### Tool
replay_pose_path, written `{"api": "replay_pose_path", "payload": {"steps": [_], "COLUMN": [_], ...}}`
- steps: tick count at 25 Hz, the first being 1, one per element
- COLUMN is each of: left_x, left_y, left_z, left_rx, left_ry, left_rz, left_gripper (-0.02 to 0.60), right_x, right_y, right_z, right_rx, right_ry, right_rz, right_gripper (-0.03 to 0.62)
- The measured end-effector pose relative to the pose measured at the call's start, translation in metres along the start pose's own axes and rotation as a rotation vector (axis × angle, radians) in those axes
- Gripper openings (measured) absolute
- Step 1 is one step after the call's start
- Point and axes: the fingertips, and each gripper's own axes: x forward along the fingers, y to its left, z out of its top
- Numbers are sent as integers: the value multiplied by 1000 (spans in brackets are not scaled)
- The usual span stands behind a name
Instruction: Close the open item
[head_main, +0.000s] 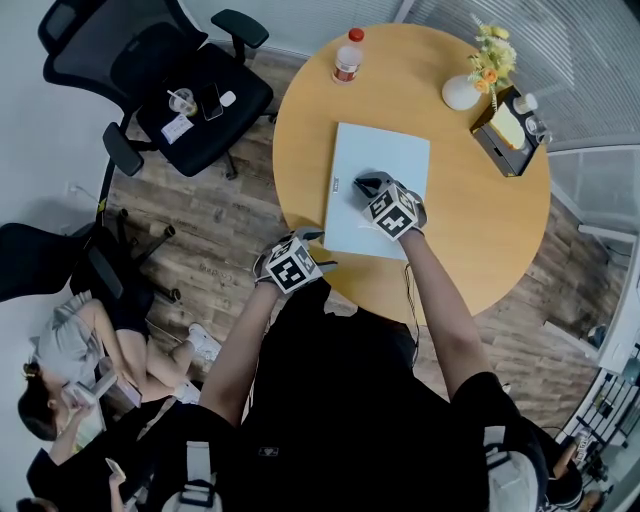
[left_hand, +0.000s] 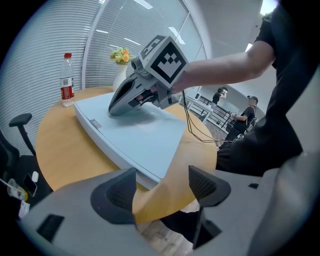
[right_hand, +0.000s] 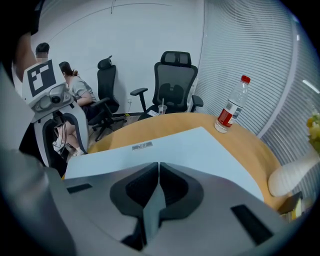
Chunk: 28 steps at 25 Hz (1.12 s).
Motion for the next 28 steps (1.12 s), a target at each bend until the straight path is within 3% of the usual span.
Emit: {"api": "replay_pose_path", "payload": {"steps": [9,19,23,28], "left_x": [0,-4,-10,-25], "left_y": [2,3,2,-1], "left_z": [0,-4,-2,3], "left_rx": [-2,-11,5,5], "left_ry": [-6,1,-13,-62], "left_rz": [5,20,27,40], "left_gripper": [333,333,331,288], "right_x": [2,-11,-24,-48], "right_y": [-1,-1,-2,1], "right_z": [0,4,2,-11], "right_rx": [78,120,208,258], "right_ry": [-12,-115,-184,-223], "right_rz": [-47,-66,-62,-85], "right_gripper": [8,8,8,8]}}
